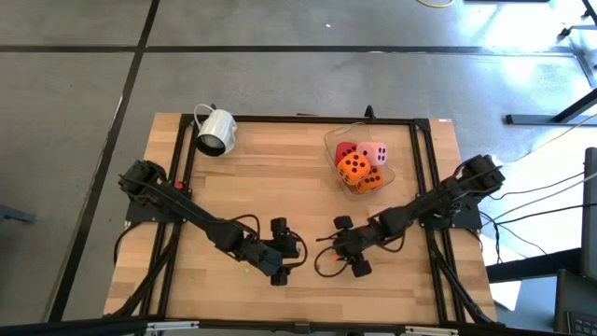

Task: Pick & Place Dice
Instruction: Put the small orange die in the bin

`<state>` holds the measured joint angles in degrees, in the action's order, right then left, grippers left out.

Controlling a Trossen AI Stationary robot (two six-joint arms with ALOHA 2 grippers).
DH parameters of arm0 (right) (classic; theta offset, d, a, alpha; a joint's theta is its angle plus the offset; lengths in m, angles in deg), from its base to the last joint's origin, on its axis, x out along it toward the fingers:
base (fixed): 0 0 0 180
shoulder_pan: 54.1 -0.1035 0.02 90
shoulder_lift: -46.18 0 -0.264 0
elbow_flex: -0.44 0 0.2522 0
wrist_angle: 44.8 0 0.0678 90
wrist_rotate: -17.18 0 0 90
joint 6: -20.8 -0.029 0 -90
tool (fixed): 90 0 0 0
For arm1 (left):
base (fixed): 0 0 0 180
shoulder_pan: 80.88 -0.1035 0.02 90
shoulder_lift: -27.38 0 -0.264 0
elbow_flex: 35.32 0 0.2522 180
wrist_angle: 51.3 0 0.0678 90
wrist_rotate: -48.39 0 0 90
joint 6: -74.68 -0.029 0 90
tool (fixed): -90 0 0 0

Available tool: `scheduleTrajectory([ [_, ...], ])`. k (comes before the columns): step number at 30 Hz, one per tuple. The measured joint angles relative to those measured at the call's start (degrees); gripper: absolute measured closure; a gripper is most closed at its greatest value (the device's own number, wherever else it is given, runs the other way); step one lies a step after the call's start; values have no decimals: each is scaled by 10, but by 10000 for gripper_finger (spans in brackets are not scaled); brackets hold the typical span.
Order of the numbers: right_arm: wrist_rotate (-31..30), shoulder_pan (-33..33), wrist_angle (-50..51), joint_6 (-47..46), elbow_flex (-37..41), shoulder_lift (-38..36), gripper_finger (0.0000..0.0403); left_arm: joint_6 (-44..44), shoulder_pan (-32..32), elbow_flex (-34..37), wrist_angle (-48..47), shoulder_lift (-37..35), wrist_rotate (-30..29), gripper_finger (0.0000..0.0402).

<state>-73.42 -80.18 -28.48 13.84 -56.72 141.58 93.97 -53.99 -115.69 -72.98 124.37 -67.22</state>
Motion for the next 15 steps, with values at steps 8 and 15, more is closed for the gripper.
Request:
scheduleTrajectory([
  [8, 0, 0, -19, 0, 0, 30, 234, 0, 0, 0, 0, 0, 0, 107],
  [15, -1, 0, -46, 1, -1, 51, 234, 0, 0, 0, 0, 0, 1, 107],
])
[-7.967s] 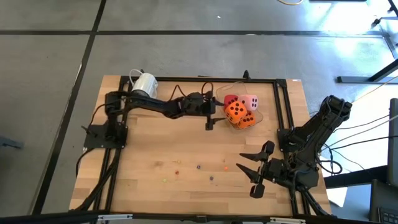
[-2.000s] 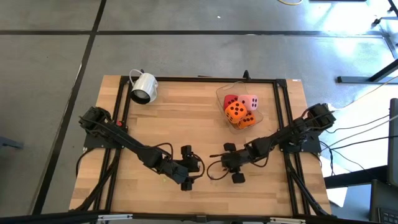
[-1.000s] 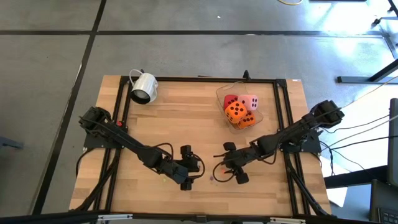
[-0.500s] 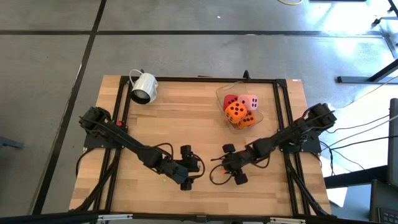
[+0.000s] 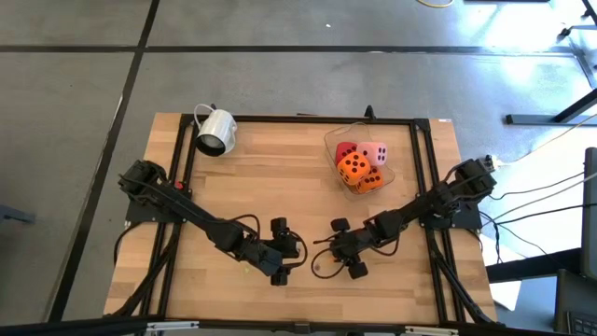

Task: Pick & Place Dice
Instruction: Put the small orange die in the bin

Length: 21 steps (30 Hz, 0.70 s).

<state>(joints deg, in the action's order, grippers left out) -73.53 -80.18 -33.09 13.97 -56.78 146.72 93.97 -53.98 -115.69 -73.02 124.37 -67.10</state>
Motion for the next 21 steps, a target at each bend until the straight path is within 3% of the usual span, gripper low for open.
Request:
scheduleTrajectory([
  [6, -1, 0, 0, 0, 0, 1, 247, 0, 0, 0, 0, 0, 0, 107],
  [17, 10, 1, 25, 5, -2, 1, 344, 0, 0, 0, 0, 0, 0, 107],
  [21, 6, 1, 25, 1, -1, 1, 350, 0, 0, 0, 0, 0, 0, 107],
])
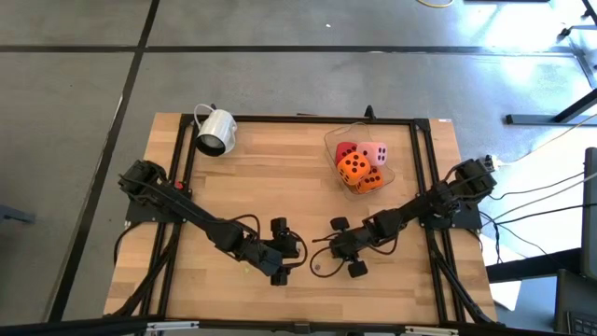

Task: Pick & Place Dice
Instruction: Put the small orange die in the bin

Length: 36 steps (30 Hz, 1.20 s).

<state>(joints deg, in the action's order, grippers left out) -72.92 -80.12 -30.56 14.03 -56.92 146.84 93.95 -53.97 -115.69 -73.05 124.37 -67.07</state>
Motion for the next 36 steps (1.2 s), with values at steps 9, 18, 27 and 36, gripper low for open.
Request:
scheduleTrajectory([
  [9, 3, -1, -11, -12, 5, -18, 342, 0, 0, 0, -1, 0, 1, 107],
  [18, -3, -4, -22, -37, 4, -60, 344, 0, 0, 0, -12, 0, 0, 107],
  [27, -142, -15, -8, -33, 3, -167, 348, 0, 0, 0, -12, 0, 1, 107],
  [36, -363, -15, 149, -57, 2, -300, 340, 0, 0, 0, -14, 0, 2, 107],
])
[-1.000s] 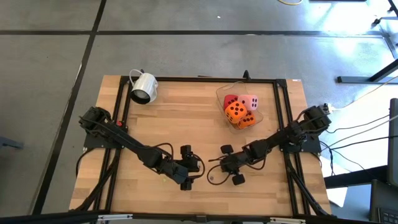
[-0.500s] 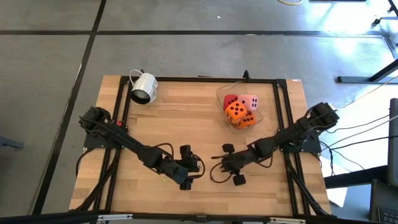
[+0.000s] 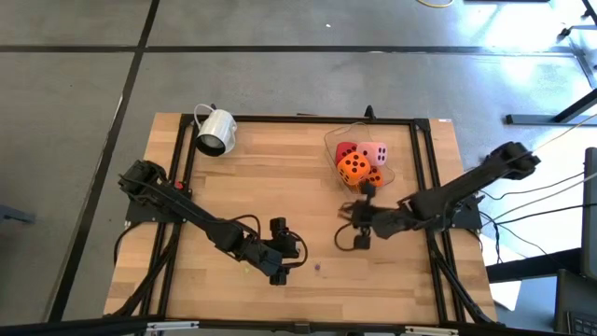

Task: Pick & Place Dice
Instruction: Put the small orange die in the bin

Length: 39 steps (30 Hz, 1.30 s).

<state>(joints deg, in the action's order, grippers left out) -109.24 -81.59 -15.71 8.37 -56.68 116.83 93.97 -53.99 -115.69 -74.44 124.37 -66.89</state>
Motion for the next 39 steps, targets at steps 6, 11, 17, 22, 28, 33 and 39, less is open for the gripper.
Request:
scheduleTrajectory([
  [6, -97, 0, 141, -67, 0, -77, 343, 0, 0, 0, -1, 0, 8, 107],
  [11, -150, 0, 244, -129, 0, -129, 334, 0, 0, 0, -4, 0, 10, 107],
  [17, -186, 4, 337, -204, 0, -153, 343, 0, 0, 0, -5, 0, 10, 107],
  [22, -190, 27, 410, -255, 0, -147, 337, 0, 0, 0, -6, 0, 9, 107],
  [28, -202, 53, 417, -262, 0, -139, 336, -4, 0, 0, -7, 0, 6, 107],
  [33, -198, 67, 395, -261, 28, -132, 339, -4, 0, 0, -7, 0, 5, 107],
  [39, -192, 79, 344, -246, 93, -131, 336, -4, 0, 0, -7, 0, 8, 107],
])
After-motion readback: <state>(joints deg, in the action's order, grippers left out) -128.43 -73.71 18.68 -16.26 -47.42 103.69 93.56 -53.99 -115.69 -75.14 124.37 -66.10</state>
